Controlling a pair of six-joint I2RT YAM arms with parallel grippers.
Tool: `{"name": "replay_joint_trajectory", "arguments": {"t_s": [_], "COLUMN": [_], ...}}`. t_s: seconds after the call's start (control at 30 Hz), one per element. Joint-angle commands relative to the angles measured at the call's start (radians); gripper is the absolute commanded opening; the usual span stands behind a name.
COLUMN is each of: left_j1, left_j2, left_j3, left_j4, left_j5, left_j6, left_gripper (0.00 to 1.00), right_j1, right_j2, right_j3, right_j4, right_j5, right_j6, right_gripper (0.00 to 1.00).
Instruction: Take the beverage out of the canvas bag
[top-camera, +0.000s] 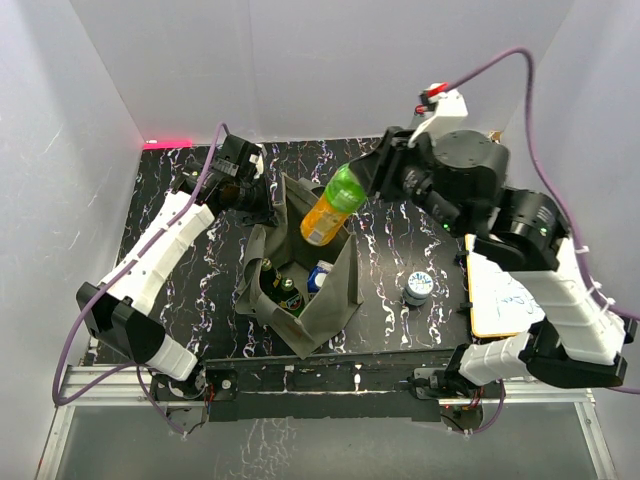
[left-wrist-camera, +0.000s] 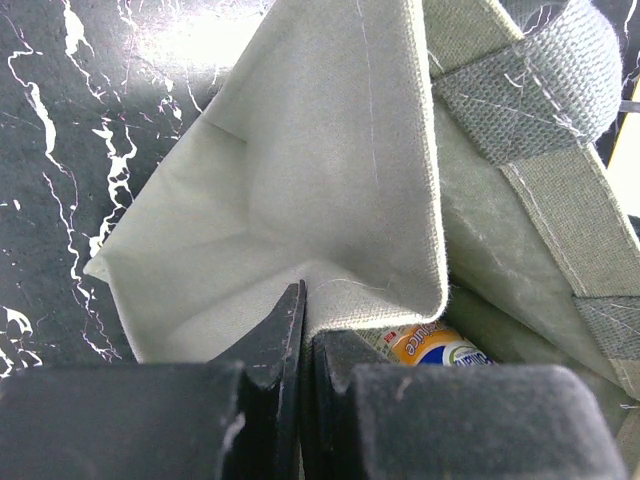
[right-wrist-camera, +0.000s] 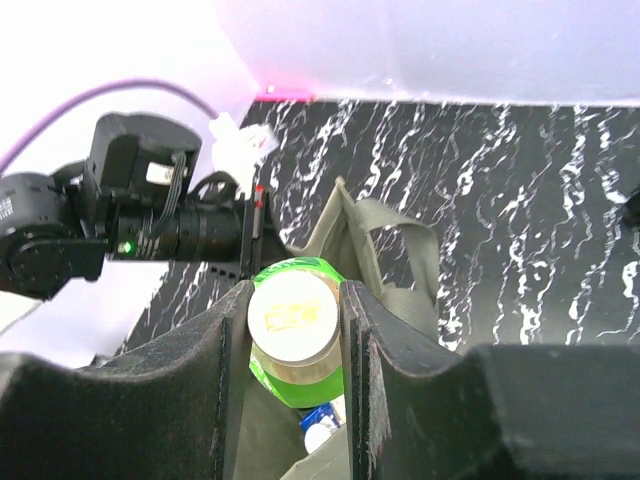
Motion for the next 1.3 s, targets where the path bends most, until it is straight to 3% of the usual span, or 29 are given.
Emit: {"name": "replay_joint_trajectory", "arguments": {"t_s": [0.0, 0.33, 0.6, 0.8, 0.9, 1.0, 1.13, 1.27], "left_j1": [0.003, 0.003, 0.003, 0.003, 0.003, 0.003, 0.003, 0.005], "left_j2": [-0.034, -0.007, 0.025, 0.045, 0.055, 0.067, 0.085, 0.102], "left_j3": [-0.014, -0.002, 0.013, 0.031, 0.047, 0.068, 0.087, 0.096], "left_j4": [0.003, 0.003, -0.005, -0.045, -0.066, -0.082, -0.099, -0.101], "left_j5": [-0.001, 0.012, 0.02, 0.01, -0.003, -0.011, -0.027, -0.023], "left_j6": [-0.014, -0.01, -0.011, 0.002, 0.016, 0.033, 0.06, 0.079], "left_gripper": [0.0, 0.0, 0.0, 0.0, 0.0, 0.0, 0.0, 0.0], "right_j1": [0.002, 0.004, 0.004, 0.002, -0.013, -0.128, -0.396, -0.499], "right_j2": [-0.081, -0.197, -0.297, -0.347, -0.304, -0.235, -0.147, -0.047], "right_j3": [0.063, 0.003, -0.359, -0.658, -0.703, -0.706, -0.702, -0.689], "right_j4": [0.106, 0.0, -0.004, 0.197, 0.293, 0.378, 0.472, 0.584], "right_j5": [0.15, 0.402, 0.487, 0.474, 0.478, 0.394, 0.106, -0.005], "right_j6": [-0.01, -0.068, 0.004, 0.05, -0.02, -0.097, -0.115, -0.155], "right_gripper": [0.08, 0.08, 0.08, 0.08, 0.08, 0.08, 0.08, 0.08]}}
